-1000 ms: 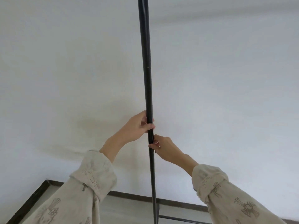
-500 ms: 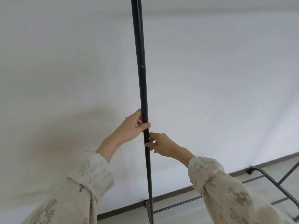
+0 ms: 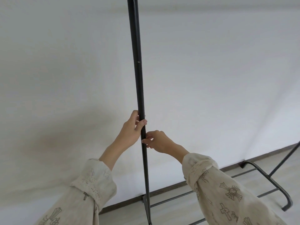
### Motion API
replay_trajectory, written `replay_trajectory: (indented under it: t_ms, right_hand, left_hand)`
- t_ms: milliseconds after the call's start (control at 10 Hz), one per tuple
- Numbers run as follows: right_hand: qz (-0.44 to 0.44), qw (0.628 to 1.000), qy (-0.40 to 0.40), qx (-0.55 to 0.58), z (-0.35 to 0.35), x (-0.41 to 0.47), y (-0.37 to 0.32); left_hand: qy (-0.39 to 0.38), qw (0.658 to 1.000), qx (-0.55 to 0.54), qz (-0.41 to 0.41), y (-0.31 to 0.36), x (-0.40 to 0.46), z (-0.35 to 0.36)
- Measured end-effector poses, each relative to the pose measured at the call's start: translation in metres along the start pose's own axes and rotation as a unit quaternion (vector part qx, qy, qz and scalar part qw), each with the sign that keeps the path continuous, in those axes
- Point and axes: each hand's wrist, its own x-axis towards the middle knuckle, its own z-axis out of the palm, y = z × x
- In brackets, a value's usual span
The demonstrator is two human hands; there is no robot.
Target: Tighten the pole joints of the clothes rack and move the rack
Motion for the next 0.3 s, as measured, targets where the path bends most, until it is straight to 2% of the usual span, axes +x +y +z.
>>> replay_trajectory:
  t_ms: [200,300]
  right_hand:
    - [-0.022,0.999,-0.015,-0.03,-0.02,-0.012,0.008]
    - [-0.039,0.999,0.011,-0.03,-0.05,-0.02,0.016]
  left_hand:
    - [0.046,0.997,0.059,-0.023,0.009,-0.004,0.005]
    - [0.2,0.979,0.048,0.0,0.016,-0.014,0.016]
